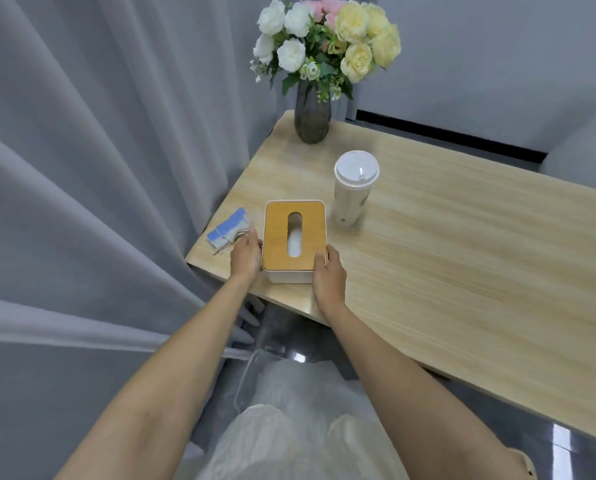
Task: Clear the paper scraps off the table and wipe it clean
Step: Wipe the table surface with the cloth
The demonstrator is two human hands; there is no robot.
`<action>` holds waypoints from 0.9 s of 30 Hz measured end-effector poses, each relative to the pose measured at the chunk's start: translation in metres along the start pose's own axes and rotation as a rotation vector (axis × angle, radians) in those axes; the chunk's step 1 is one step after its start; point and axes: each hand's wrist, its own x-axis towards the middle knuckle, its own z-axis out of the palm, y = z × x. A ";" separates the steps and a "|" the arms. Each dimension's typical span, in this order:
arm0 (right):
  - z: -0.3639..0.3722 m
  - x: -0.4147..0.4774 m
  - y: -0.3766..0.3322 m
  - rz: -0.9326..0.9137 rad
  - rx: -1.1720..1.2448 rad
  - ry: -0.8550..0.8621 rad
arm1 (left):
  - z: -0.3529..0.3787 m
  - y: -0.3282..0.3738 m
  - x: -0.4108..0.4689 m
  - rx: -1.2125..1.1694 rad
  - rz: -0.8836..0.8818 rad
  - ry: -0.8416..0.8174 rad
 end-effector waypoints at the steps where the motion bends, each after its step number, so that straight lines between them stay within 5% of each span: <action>1: -0.007 -0.002 0.003 0.006 0.002 0.011 | 0.004 0.000 -0.007 -0.020 -0.023 -0.015; 19: -0.229 -0.008 0.059 0.090 0.051 0.249 | 0.197 0.030 -0.139 0.150 0.108 -0.413; 27: -0.267 0.003 0.067 0.188 -0.015 0.306 | 0.246 0.046 -0.143 0.124 0.153 -0.608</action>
